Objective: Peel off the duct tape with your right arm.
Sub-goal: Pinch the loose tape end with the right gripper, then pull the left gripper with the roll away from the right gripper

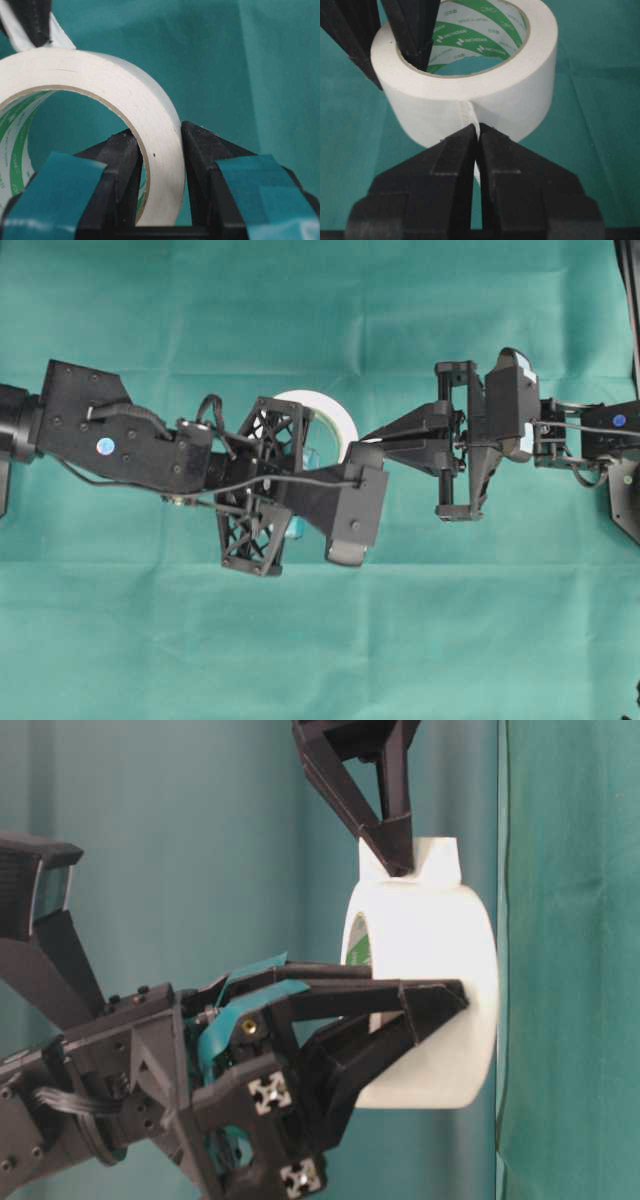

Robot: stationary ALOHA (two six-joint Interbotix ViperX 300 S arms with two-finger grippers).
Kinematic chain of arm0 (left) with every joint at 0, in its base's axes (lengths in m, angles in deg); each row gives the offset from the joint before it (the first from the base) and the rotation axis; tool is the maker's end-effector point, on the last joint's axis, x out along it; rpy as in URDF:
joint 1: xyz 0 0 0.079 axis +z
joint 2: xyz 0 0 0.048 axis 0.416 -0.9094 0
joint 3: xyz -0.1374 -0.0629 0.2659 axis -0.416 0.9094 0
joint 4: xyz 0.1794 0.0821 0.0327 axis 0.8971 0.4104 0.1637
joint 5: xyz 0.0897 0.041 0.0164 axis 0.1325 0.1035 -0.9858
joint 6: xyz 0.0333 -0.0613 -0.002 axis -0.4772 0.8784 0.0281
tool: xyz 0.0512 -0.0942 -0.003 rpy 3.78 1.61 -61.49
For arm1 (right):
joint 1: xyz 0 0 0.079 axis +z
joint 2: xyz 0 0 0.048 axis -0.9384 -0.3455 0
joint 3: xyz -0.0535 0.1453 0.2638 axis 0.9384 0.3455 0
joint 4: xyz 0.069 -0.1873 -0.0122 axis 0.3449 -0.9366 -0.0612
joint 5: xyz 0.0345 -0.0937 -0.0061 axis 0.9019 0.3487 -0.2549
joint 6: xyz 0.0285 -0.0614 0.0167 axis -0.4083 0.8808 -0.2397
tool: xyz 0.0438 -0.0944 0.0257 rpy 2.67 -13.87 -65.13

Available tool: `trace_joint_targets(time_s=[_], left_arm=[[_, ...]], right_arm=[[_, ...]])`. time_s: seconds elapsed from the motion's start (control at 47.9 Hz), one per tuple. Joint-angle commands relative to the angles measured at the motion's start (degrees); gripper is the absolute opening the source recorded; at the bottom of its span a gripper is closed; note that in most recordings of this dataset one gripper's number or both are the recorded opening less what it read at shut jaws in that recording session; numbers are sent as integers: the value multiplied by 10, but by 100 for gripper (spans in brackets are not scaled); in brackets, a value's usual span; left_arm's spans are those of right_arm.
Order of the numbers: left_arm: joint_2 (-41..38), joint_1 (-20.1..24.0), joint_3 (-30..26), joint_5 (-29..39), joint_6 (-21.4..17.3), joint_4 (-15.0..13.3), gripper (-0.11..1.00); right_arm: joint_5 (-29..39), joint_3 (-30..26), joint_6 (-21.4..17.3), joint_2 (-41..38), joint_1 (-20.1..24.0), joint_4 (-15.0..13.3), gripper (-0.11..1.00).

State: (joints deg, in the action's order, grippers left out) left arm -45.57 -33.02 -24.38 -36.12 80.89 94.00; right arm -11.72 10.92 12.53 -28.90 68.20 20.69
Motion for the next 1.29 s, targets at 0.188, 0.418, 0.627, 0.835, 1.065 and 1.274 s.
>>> trace_joint_targets(time_s=[0.188,0.418,0.627,0.835,1.065,1.274], left_arm=[[28,-38,-18,-2,-5,-4,21],[37,-40,-6,-3,-4,-5,21],[40,-54,-3,-8,-4,-5,21],[47,-89,-5,-17,-4,-11,21],[51,-126,-7,-47,-9,-11,21],[55,-147,-7,-79,-22,-11,21]], right_arm=[[-6,0,1,5,-13,4,-10],[-6,4,1,9,-20,5,-10],[-4,9,1,12,-35,4,-10],[-3,12,2,15,-54,4,-10],[-2,13,4,17,-66,3,-10],[-2,11,4,16,-69,2,-10]])
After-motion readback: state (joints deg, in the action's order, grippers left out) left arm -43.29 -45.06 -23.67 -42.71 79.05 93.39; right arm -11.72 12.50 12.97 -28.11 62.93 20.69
